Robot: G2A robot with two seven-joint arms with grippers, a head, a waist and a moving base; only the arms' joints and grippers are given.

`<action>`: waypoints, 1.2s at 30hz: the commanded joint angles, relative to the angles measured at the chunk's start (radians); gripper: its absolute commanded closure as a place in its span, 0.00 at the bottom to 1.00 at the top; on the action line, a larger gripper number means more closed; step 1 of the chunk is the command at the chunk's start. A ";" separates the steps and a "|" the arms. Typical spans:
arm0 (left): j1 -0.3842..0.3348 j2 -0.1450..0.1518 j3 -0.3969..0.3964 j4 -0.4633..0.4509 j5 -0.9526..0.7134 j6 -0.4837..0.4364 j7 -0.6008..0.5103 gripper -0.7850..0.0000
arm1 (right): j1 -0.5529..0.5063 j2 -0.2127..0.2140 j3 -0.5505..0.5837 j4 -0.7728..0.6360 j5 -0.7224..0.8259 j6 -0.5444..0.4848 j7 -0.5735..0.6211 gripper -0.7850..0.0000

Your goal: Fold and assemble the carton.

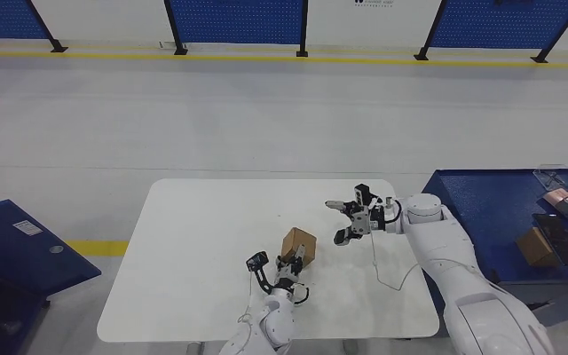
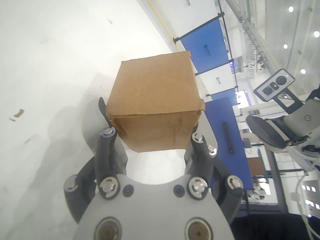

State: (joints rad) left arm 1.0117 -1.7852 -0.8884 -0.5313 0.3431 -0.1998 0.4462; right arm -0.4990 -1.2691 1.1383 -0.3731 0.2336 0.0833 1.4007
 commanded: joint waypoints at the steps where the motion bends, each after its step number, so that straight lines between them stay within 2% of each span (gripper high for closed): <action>1: 0.008 0.008 -0.012 -0.009 0.009 -0.001 -0.006 0.04 | -0.003 0.000 -0.001 -0.006 -0.002 0.005 -0.004 0.00; 2: 0.013 0.013 -0.024 -0.013 0.009 0.012 -0.007 0.00 | -0.003 0.000 -0.001 -0.006 -0.002 0.005 -0.004 0.00; 6: 0.028 0.026 -0.056 -0.034 -0.001 0.030 -0.016 0.00 | -0.003 0.000 -0.001 -0.006 -0.002 0.005 -0.004 0.00; 11: 0.078 0.059 -0.126 -0.084 0.000 0.017 0.023 0.00 | -0.034 0.010 0.007 -0.058 -0.002 0.046 -0.027 0.00; 15: 0.151 0.092 -0.193 -0.202 0.037 0.040 0.106 0.00 | -0.048 0.024 0.026 -0.087 0.011 0.065 -0.029 0.00; 17: 0.201 0.102 -0.208 -0.306 0.100 0.114 0.193 0.00 | -0.058 0.029 0.035 -0.104 0.021 0.073 -0.028 0.00; 18: 0.226 0.105 -0.201 -0.362 0.152 0.161 0.234 0.16 | -0.060 0.030 0.035 -0.108 0.020 0.073 -0.028 0.00; 19: 0.244 0.105 -0.191 -0.408 0.208 0.230 0.274 0.52 | -0.060 0.030 0.035 -0.108 0.020 0.073 -0.028 0.00; 20: 0.256 0.104 -0.177 -0.450 0.259 0.303 0.316 0.68 | -0.060 0.030 0.035 -0.108 0.020 0.073 -0.028 0.00; 21: 0.264 0.099 -0.153 -0.480 0.303 0.363 0.340 1.00 | -0.063 0.030 0.034 -0.111 0.018 0.072 -0.033 0.00; 24: 0.250 0.082 -0.074 -0.504 0.447 0.516 0.418 1.00 | -0.087 0.034 0.036 -0.149 0.020 0.101 -0.068 0.00; 27: 0.203 0.056 -0.002 -0.451 0.543 0.635 0.472 1.00 | -0.103 0.044 0.057 -0.173 0.035 0.115 -0.086 0.00; 30: 0.150 0.029 0.023 -0.377 0.574 0.738 0.564 1.00 | -0.119 0.055 0.102 -0.172 0.103 0.143 -0.097 0.00; 31: 0.147 0.018 0.022 -0.363 0.536 0.727 0.595 1.00 | -0.123 0.057 0.108 -0.176 0.121 0.150 -0.076 0.00; 36: 0.147 0.018 0.022 -0.363 0.536 0.727 0.595 1.00 | -0.123 0.057 0.108 -0.176 0.121 0.150 -0.076 0.00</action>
State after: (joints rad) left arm 1.1588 -1.7671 -0.8663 -0.8939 0.8772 0.5266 1.0430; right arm -0.6224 -1.2125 1.2465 -0.5488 0.3549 0.2334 1.3252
